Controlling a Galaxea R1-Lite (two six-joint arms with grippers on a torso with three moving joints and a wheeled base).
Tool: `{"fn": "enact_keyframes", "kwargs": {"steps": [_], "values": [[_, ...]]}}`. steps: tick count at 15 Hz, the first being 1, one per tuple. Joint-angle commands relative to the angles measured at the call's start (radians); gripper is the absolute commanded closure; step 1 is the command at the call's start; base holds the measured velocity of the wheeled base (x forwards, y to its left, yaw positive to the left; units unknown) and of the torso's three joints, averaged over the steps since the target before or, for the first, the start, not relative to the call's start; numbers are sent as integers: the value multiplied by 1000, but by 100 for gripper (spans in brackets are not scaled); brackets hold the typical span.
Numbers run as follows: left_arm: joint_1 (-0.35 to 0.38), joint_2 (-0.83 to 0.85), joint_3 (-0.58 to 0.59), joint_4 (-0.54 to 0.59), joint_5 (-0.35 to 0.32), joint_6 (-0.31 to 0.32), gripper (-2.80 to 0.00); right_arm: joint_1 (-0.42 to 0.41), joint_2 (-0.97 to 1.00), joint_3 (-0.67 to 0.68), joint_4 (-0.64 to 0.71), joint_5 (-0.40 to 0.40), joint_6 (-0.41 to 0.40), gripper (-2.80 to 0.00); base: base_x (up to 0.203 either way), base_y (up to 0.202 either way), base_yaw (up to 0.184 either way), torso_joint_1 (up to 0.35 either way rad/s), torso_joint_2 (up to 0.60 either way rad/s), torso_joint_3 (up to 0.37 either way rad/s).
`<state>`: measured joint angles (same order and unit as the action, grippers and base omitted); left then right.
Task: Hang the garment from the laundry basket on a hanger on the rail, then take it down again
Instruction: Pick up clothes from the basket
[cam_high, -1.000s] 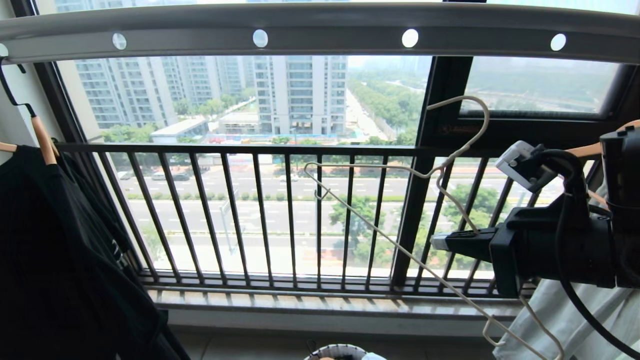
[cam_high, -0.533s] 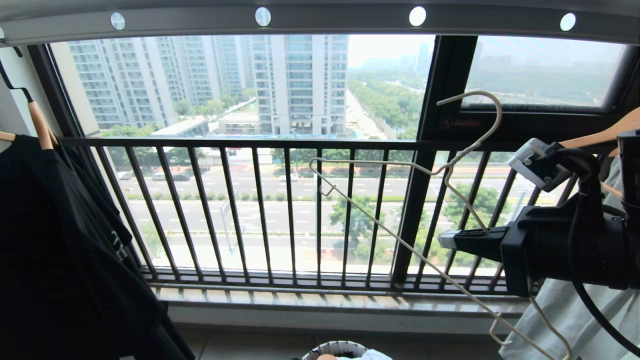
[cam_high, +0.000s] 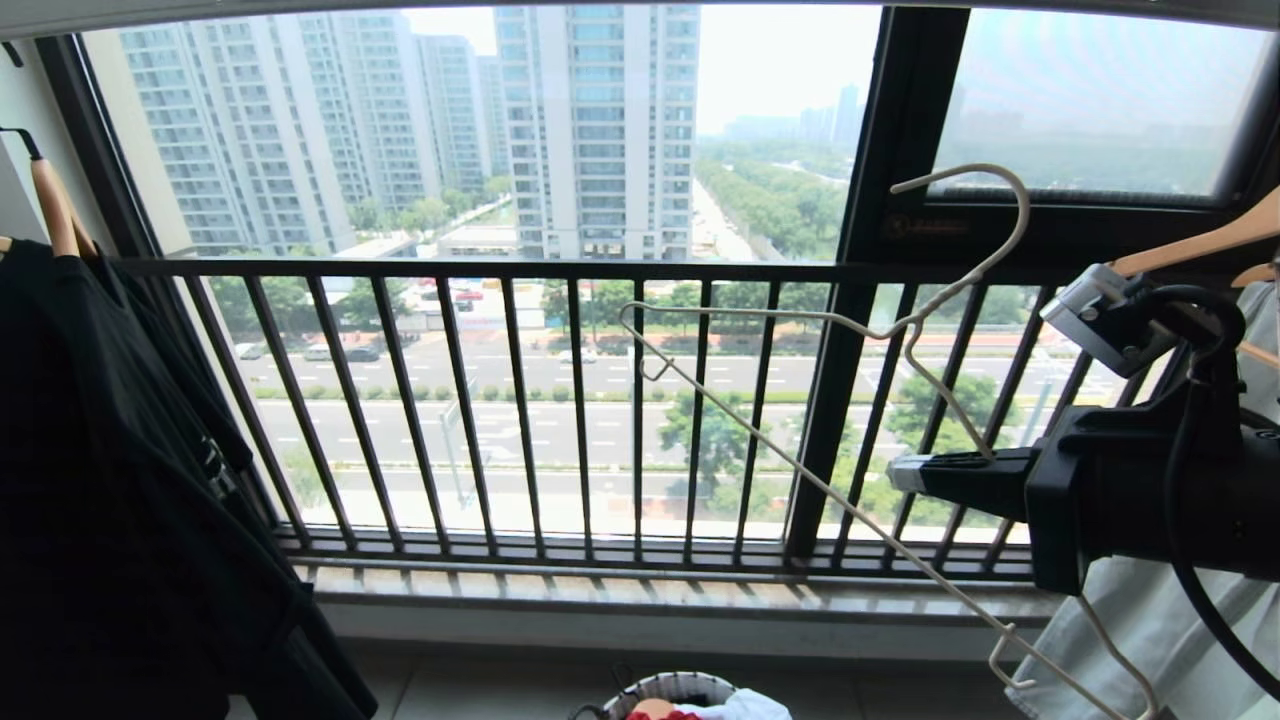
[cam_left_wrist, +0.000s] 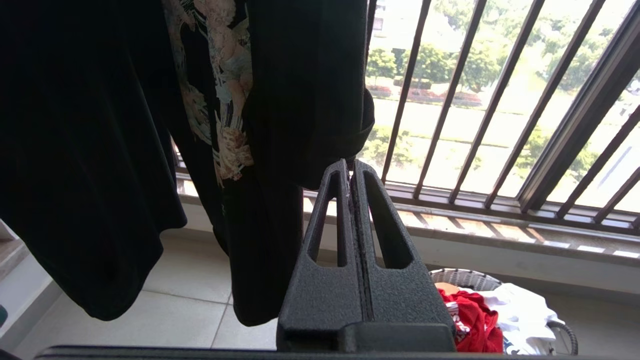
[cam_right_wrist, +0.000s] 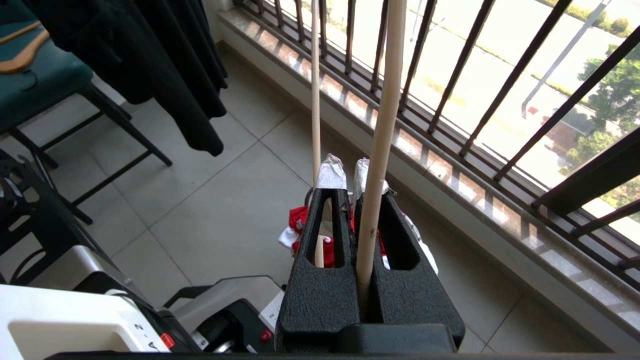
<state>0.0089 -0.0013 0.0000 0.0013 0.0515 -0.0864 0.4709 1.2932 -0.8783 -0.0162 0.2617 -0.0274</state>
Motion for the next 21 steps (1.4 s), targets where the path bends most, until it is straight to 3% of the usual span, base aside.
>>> {"fn": "enact_keyframes", "kwargs": {"steps": [1,11,21], "values": [[0,1,0,0,1,-1,0,0,-6,1,-1,2,0,0,0,0,0,-154,339,186],[0,1,0,0,1,-1,0,1,-11,-1,-2,1,-11,0,0,0,0,-161,362,197],[0,1,0,0,1,-1,0,0,-37,1,-2,1,-29,0,0,0,0,-223,531,306]]}}
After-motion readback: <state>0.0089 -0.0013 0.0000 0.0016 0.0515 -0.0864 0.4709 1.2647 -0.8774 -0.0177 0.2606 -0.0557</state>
